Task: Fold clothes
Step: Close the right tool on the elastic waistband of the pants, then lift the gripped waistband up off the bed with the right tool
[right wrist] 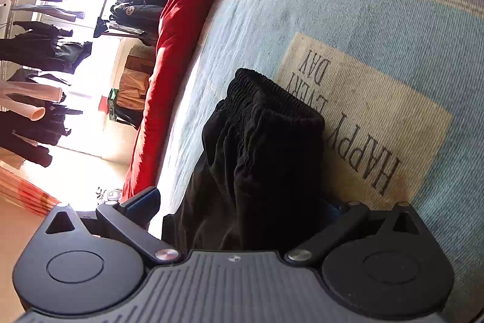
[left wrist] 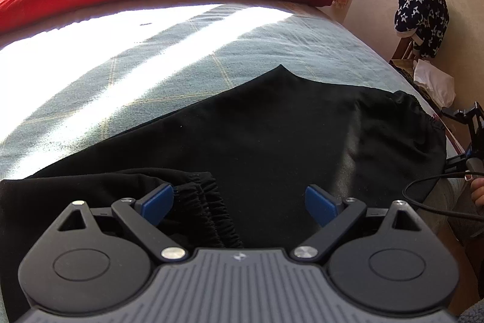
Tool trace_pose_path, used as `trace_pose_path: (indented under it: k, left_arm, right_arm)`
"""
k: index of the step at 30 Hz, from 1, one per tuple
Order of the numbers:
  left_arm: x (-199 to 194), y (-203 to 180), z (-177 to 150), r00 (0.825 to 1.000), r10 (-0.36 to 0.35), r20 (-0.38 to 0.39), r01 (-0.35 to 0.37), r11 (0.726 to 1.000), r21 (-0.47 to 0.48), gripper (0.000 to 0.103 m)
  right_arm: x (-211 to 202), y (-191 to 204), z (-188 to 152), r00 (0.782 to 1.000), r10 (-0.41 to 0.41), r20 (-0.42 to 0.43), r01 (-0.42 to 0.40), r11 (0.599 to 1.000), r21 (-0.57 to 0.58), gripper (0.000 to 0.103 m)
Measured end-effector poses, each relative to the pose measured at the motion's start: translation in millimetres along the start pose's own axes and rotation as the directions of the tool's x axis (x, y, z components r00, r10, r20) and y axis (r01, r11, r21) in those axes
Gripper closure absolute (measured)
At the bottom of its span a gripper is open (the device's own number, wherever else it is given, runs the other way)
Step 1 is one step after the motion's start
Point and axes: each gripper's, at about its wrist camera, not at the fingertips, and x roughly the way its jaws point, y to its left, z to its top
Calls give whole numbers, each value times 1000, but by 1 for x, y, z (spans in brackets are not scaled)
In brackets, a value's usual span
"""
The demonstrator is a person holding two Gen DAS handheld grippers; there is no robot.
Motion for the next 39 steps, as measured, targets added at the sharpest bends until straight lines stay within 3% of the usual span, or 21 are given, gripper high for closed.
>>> trace_pose_path:
  k: [8,15,23,26,30,32,35,39]
  left_arm:
    - [-1,-7,2,1000,-9,12,9,1000,20,9]
    - [0,3,-3,1000,8,1,-8,1000,-29,9]
    - [9,0,-2,1000,13,-5,-13,999,-34,8]
    - [9,3,-3,1000,6,-1,-6,999,-54,8]
    - [8,4,-4,1000,9,3,-9,998,-62,8]
    - [8,4,-5,1000,10,4,-10,998,-64,8]
    - [7,5,-6,1000,13,7,-13,997,-71,8]
    - [9,5,-7,1000,19,5,-19,997,-78,8]
  right_arm:
    - [36,3,34,997,46,-63,-47,999,-13,0]
    - [16,-22,22,976,217,27,-217,976,-17,0]
    - [28,-5,17,991,127,35,-123,988,-99,0]
    - [33,3,15,996,90,-10,-90,981,-170,0]
    - [33,3,19,996,79,-30,-83,984,-155,1]
    - [33,2,20,997,62,-38,-67,987,-147,5]
    - [30,-4,24,998,43,-41,-47,992,-119,20]
    - [24,-26,28,999,13,-43,-14,1000,-23,62]
